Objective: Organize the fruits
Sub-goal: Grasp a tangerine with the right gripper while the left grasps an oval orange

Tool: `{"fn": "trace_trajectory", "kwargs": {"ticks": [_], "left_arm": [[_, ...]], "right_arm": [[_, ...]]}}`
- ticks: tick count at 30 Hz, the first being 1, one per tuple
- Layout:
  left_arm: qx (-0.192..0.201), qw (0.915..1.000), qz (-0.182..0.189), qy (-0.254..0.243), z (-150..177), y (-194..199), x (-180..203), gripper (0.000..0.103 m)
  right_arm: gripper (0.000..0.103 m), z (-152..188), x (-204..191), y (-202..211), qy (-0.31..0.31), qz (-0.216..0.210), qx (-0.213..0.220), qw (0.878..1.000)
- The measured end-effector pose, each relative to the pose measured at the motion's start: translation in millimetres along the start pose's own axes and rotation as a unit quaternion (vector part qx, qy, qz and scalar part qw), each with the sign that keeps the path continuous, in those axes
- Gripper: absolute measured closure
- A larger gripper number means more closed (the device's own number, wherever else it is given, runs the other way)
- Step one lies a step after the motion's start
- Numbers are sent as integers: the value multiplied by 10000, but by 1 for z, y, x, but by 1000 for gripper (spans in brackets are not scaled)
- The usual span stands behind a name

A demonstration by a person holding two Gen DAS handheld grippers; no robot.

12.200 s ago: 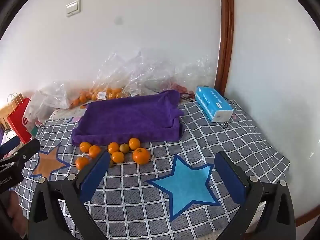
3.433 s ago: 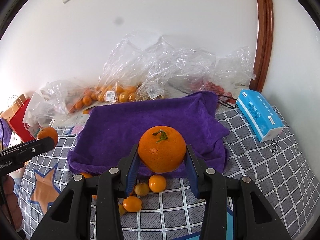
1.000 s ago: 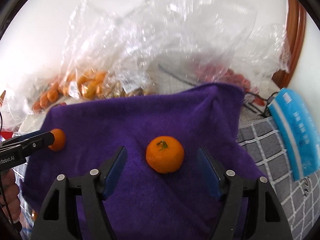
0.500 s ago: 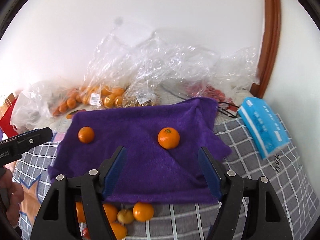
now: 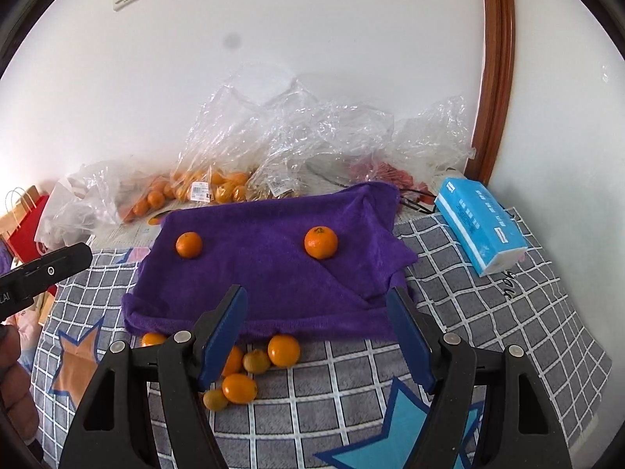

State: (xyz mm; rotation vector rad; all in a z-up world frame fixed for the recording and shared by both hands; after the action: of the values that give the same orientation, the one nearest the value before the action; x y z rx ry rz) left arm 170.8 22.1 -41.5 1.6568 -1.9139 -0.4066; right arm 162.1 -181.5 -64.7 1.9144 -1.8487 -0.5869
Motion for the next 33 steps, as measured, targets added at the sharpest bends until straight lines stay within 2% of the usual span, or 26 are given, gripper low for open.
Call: {"fn": "trace_trajectory", "kwargs": {"ticks": [14, 20, 28, 33], "left_arm": [[92, 9993, -310, 196, 40, 41, -23, 37], [-138, 9983, -416, 380, 71, 37, -44, 37], [-465, 9957, -641, 478, 109, 23, -71, 37], [-670, 9946, -650, 455, 120, 10, -78, 37]], "right_arm": [[30, 29, -10, 33, -152, -282, -113, 9994], [30, 51, -17, 36, -19, -265, -98, 9996], [57, 93, -35, 6, 75, -517, -506, 9974], [62, 107, -43, -18, -149, -805, -776, 9936]]}}
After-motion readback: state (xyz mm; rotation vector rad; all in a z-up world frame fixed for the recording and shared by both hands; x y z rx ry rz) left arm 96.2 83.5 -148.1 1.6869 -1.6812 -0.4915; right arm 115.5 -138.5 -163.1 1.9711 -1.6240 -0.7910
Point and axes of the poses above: each gripper's, at about its wrist camera, not at the fingertips, and y roughly against the way its jaws point, x to its right, z to its underside, the point moved 5 cm from there along -y, roughly the way its jaws point, and after that the axes turned 8 degrees about x, right-handed, at the moved point
